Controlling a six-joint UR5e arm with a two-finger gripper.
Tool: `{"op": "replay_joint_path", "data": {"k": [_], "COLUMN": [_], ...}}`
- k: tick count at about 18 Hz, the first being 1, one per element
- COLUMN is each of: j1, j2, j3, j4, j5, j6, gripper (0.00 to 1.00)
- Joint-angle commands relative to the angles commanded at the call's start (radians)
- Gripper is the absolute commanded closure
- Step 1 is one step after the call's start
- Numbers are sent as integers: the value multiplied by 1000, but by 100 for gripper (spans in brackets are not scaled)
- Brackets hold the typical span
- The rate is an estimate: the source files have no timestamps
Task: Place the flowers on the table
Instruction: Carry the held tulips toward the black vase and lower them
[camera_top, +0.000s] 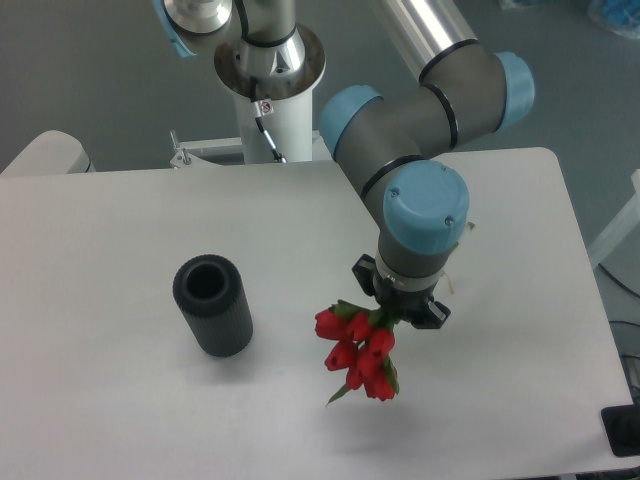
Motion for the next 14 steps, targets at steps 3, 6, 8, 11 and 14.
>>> {"op": "replay_joint_path", "data": {"k": [3, 6, 8, 11, 14], "j1": [2, 3, 3, -2, -6], "j2": [23, 43, 58, 75, 88], "j3": [-58, -115, -156, -192, -223], "j4": [2, 6, 11, 20, 20], "j5": [-2, -3, -6, -8, -8], "j6": [-80, -149, -187, -195, -198], "gripper": [88, 90, 90, 89, 88]}}
